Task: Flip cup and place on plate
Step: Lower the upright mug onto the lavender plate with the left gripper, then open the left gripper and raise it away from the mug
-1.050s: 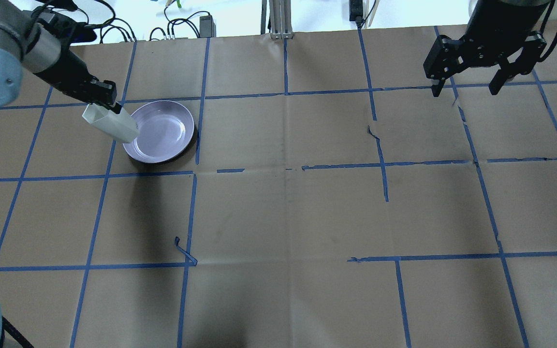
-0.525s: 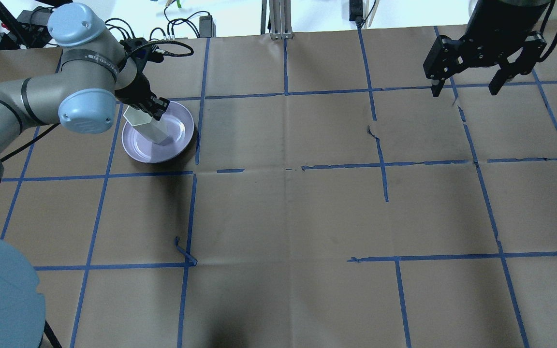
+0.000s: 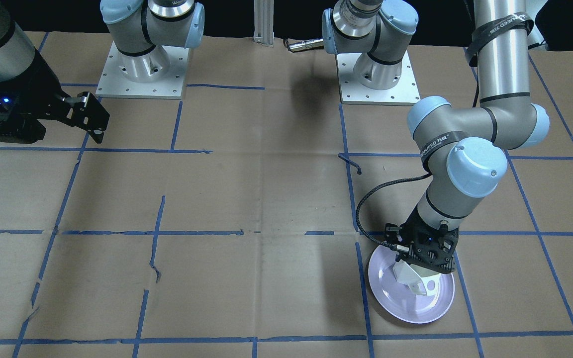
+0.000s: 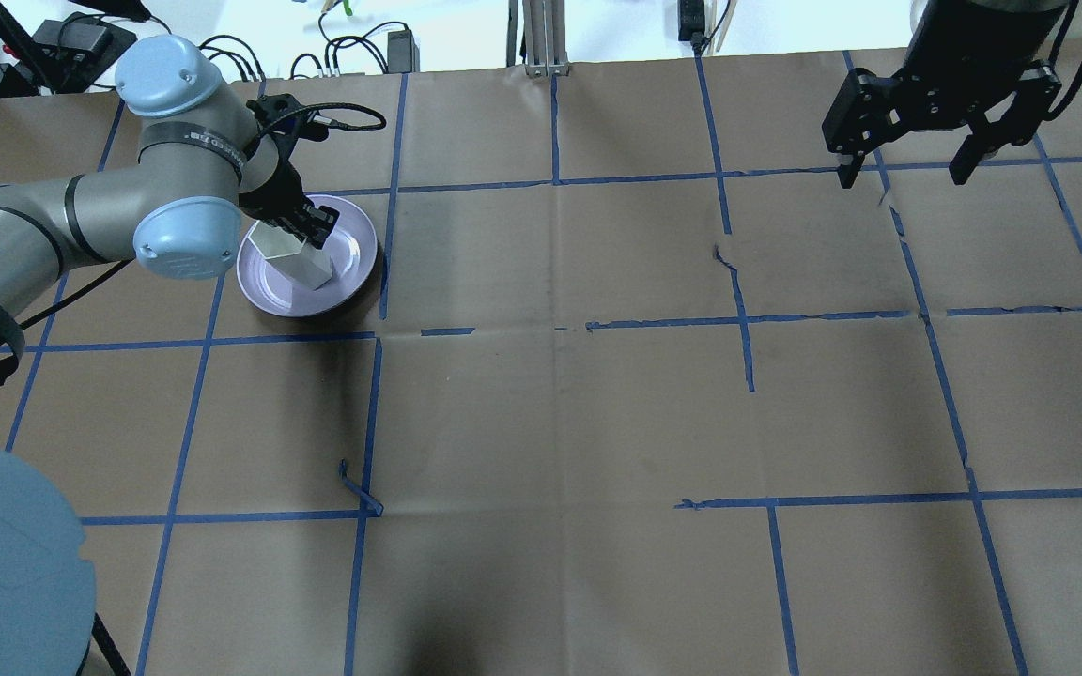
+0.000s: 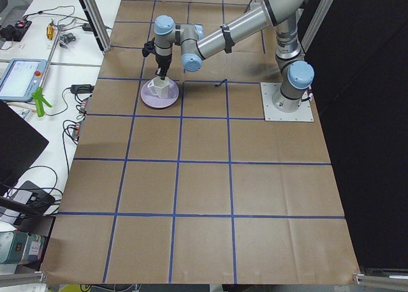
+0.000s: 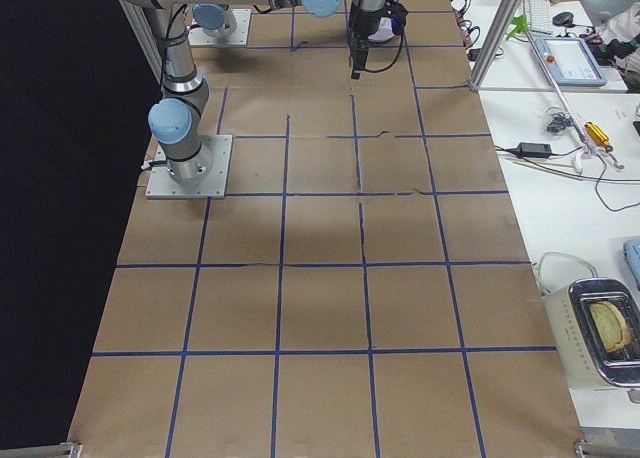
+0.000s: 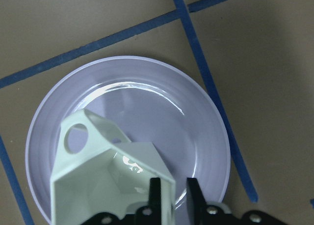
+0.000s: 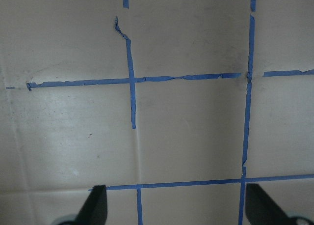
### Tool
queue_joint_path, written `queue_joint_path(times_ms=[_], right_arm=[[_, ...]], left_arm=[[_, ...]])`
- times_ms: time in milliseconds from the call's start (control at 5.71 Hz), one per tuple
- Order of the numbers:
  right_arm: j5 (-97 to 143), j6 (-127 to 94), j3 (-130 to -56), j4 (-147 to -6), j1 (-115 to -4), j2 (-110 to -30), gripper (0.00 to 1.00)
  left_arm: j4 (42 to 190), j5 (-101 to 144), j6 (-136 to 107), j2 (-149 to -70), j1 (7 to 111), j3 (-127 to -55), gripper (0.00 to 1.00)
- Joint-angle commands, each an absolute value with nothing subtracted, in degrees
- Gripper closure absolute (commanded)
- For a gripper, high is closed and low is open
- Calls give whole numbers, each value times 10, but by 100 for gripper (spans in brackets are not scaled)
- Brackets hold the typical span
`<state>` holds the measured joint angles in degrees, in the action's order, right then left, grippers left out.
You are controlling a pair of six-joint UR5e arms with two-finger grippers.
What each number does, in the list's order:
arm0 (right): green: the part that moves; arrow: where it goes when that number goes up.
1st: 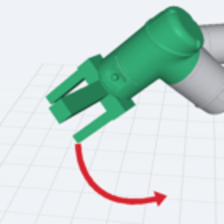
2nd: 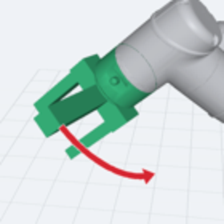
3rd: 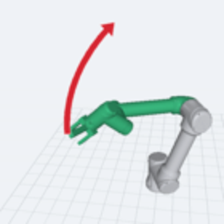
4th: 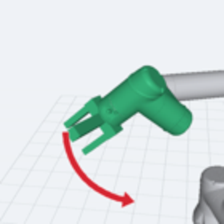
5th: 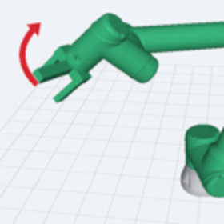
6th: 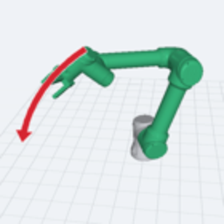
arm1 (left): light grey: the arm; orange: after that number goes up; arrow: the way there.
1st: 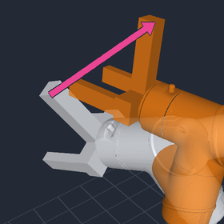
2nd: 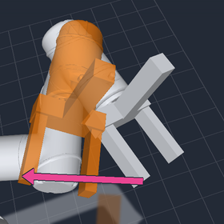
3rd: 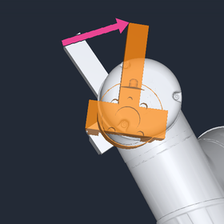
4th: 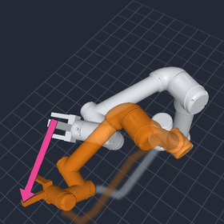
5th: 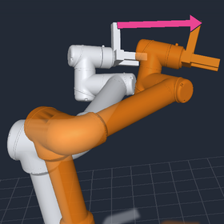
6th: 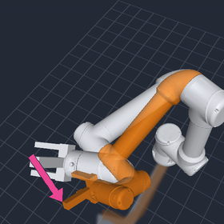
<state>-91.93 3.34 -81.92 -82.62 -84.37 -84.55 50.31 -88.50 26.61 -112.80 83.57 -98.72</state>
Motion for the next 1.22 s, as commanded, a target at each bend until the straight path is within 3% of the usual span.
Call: queue_joint_path(times_ms=[0,700,1050], right_arm=[[-919,33,-819,-826,-844,-846,0],[-919,33,-819,-826,-844,-846,0],[-919,33,-819,-826,-844,-846,0]], left_arm=[[553,-885,231,-1099,841,-970,1],[856,-889,58,-1003,911,-832,1],[914,-889,57,-946,912,-831,1]])
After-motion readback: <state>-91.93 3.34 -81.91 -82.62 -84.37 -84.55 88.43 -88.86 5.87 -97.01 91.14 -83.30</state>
